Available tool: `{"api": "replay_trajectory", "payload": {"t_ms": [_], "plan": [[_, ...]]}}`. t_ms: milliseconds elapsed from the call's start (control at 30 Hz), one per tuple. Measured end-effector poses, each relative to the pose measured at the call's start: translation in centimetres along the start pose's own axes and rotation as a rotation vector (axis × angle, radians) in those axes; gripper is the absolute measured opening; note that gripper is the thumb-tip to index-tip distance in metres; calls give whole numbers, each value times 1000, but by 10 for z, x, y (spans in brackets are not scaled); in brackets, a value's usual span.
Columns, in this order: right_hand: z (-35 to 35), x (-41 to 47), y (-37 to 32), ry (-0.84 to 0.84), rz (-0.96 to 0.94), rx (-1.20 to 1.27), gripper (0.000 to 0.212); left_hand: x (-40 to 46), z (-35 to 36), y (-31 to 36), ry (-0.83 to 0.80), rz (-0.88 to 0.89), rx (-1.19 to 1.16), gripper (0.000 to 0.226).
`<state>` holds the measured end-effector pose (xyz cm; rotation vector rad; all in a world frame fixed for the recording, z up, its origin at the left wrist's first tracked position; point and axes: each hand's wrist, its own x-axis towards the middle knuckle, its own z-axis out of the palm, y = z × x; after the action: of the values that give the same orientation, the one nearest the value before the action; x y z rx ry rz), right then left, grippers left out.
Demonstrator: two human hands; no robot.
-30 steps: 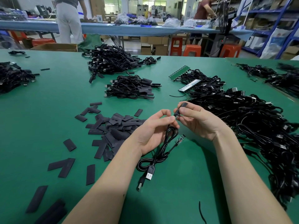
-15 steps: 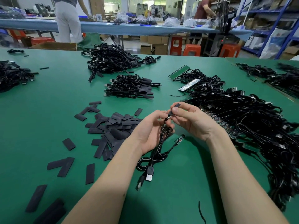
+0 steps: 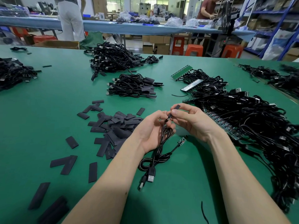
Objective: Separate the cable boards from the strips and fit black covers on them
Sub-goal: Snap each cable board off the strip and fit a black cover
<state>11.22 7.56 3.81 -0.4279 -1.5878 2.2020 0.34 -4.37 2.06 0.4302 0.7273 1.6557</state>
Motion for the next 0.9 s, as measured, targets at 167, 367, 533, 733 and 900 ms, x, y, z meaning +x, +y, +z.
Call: {"api": "replay_trajectory", "payload": {"t_ms": [167,367,533,733,900], "plan": [[-3,-3,-3,-13,7,-50,11,-2,0,0,6,-5,28,17],[-8,-3,-10,116,-45,123,19,1,2,1,63,119,205,9],[-10,-3,-12,159,-41,179,21,0,2,0,121,280,283,9],[-11,-3,-11,158,-36,183,20,2,3,-4,185,418,405,13],[-9,-3,-11,156,-32,188,17,4,-1,-5,197,514,467,8]]}}
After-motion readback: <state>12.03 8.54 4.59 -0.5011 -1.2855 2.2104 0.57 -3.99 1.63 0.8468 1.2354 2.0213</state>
